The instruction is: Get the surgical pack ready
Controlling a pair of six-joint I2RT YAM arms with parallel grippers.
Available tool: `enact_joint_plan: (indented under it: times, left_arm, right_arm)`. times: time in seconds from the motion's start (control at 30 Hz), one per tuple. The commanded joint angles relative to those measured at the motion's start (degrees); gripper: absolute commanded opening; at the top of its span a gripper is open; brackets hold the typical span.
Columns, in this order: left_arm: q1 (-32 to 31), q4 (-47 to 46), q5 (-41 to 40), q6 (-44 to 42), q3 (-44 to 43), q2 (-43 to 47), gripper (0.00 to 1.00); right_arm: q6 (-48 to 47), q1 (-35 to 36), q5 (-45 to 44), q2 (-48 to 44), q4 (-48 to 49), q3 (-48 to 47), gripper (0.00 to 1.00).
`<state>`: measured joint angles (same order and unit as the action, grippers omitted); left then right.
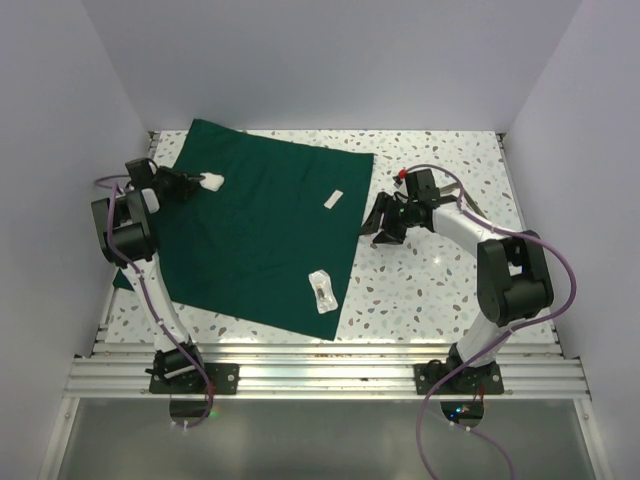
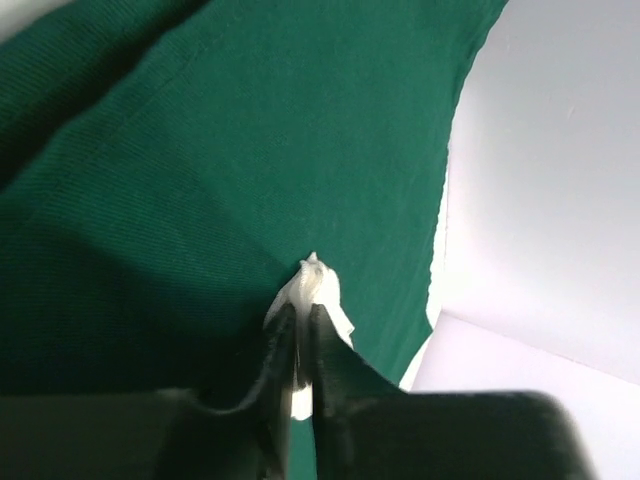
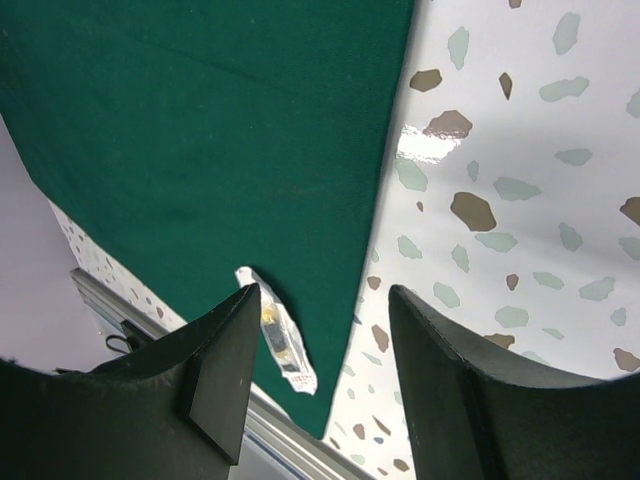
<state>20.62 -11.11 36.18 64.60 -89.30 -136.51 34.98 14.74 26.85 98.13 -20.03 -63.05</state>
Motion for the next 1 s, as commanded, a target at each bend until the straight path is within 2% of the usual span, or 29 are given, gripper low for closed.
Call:
enact_joint_plan:
  times: [0.0, 0.07, 0.27, 0.7, 0.73, 0.97]
  left_arm:
    - [0.6, 0.7, -0.5, -2.4, -2.6, -0.6, 0.16]
    - [0.6, 2.1, -0.7, -3.0, -3.2, -0.1, 0.25]
    - [0.7, 4.1, 0.0, -5.2, -4.1, 1.9, 0.36]
    - [1.4, 9.5, -2.4, -11.2, -1.8, 7.9, 0.43]
    - [1.4, 10.1, -2.9, -11.6, -1.7, 8.4, 0.46]
    - [1.4, 13.7, -4.9, -13.7, -1.2, 8.0, 0.49]
  right_arm:
    - [0.3, 0.4, 2.0, -0.2, 1.1, -2.0, 0.58]
    - [0.3, 0.3, 2.0, -0.3, 1.2, -2.1, 0.58]
    - [0.4, 0.4, 2.2, -0.3, 1.5, -1.9, 0.58]
    - [0.5, 0.4, 2.3, -0.5, 1.7, -1.5, 0.58]
    - [0.5, 0.4, 2.3, -0.5, 1.7, -1.5, 0.58]
    - [0.6, 0.3, 2.2, -0.5, 1.7, -1.6, 0.58]
